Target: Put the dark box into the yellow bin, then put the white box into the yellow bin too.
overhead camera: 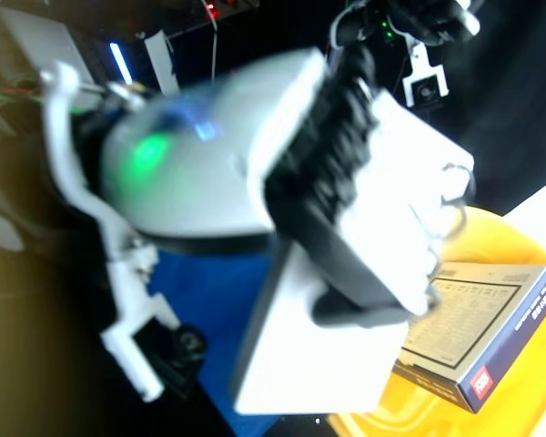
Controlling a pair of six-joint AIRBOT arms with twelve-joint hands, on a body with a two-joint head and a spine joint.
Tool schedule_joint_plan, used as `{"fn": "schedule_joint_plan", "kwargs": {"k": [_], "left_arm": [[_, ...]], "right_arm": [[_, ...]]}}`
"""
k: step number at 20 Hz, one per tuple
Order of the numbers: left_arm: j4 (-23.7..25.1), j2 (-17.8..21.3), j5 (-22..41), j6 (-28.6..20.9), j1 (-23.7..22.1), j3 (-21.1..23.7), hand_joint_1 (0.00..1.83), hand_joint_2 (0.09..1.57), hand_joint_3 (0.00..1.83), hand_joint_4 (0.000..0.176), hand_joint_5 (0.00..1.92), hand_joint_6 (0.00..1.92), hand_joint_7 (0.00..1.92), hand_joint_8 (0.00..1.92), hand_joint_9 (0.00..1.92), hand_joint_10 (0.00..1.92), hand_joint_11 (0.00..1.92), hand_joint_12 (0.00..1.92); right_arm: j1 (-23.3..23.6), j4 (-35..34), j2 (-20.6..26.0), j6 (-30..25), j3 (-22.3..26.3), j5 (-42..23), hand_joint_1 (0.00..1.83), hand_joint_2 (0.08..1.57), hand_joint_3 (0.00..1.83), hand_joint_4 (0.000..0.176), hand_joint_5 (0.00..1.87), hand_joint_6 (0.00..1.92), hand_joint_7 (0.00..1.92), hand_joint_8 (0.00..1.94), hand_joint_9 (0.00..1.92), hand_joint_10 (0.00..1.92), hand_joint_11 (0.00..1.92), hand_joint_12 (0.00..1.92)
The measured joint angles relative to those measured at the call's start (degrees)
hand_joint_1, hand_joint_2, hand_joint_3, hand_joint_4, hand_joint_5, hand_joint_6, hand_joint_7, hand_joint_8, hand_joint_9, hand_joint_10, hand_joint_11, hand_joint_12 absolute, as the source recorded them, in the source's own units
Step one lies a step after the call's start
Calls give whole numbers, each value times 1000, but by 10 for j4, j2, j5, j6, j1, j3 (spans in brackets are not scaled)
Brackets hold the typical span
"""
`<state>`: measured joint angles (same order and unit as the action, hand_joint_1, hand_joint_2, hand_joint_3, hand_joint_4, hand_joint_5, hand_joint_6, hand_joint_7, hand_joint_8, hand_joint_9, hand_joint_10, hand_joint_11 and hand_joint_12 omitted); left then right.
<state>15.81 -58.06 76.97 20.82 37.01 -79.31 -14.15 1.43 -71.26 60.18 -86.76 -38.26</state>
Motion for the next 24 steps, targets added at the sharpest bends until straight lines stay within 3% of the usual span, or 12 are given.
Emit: {"fn": "schedule_joint_plan", "kwargs": {"k": [1, 2, 7, 8, 10, 11, 13, 14, 16, 19, 22, 24], "left_arm": [[-2, 1, 3, 0, 1, 0, 822, 1112, 0, 98, 210, 9, 82, 2, 52, 4, 6, 10], [-4, 3, 4, 1, 1, 2, 803, 1126, 0, 160, 208, 6, 60, 1, 45, 2, 4, 3], [-2, 3, 5, 0, 1, 6, 720, 1201, 10, 164, 234, 7, 32, 3, 0, 0, 0, 0], [-2, 3, 5, 0, 1, 6, 724, 1161, 0, 168, 224, 2, 42, 5, 4, 1, 0, 0], [-5, 4, 6, 0, 1, 6, 671, 1191, 9, 154, 161, 3, 8, 1, 0, 0, 0, 0], [-4, 4, 5, 1, 1, 7, 618, 1200, 8, 154, 195, 15, 28, 8, 5, 2, 0, 0], [-3, 4, 7, 0, 1, 8, 669, 1169, 0, 160, 191, 8, 28, 5, 0, 0, 0, 0], [-4, 4, 7, 0, 1, 8, 669, 1169, 0, 160, 191, 8, 28, 5, 0, 0, 0, 0], [-5, 4, 8, 0, 1, 8, 630, 1183, 0, 172, 292, 12, 16, 1, 10, 1, 0, 0], [-5, 4, 9, 0, 1, 8, 689, 1197, 0, 130, 247, 0, 76, 13, 54, 10, 22, 9], [-5, 4, 9, 0, 1, 8, 689, 1221, 8, 91, 176, 7, 64, 4, 52, 6, 6, 2], [-8, 4, 9, 0, 1, 8, 650, 1239, 9, 136, 207, 13, 51, 2, 43, 4, 10, 4]], "right_arm": [[0, -1, -8, -4, -7, 2, 1184, 1042, 0, 0, 1149, 677, 1230, 1203, 1282, 1525, 1241, 1781], [0, 0, -17, -11, -13, 7, 1189, 1032, 0, 0, 1174, 634, 1155, 1325, 1247, 1602, 1227, 1824], [0, 1, -40, -17, -29, 20, 1194, 1027, 0, 0, 1187, 613, 998, 1933, 1151, 1920, 1279, 1921], [0, 0, -41, -17, -32, 22, 1192, 1037, 1, 0, 1159, 660, 920, 1360, 951, 1607, 920, 1834], [0, -4, -43, -18, -38, 31, 1269, 1088, 0, 0, 1186, 365, 979, 1236, 930, 1361, 825, 1670], [0, -8, -47, -18, -44, 33, 1138, 998, 0, 0, 939, 123, 952, 432, 926, 617, 746, 1151], [0, -10, -53, -19, -53, 44, 1012, 910, 0, 12, 610, 4, 742, 26, 793, 59, 519, 597], [0, -9, -55, -24, -56, 48, 1012, 910, 0, 12, 610, 4, 742, 26, 793, 59, 519, 597], [0, -10, -63, -38, -69, 56, 926, 865, 0, 98, 471, 0, 531, 0, 556, 1, 319, 283], [0, -8, -72, -47, -76, 57, 902, 856, 0, 66, 487, 7, 519, 4, 528, 3, 309, 253], [0, -9, -73, -47, -76, 60, 896, 860, 0, 86, 480, 2, 516, 1, 528, 2, 256, 229], [0, -9, -73, -47, -76, 61, 907, 847, 0, 121, 461, 0, 532, 7, 513, 0, 175, 196]]}}
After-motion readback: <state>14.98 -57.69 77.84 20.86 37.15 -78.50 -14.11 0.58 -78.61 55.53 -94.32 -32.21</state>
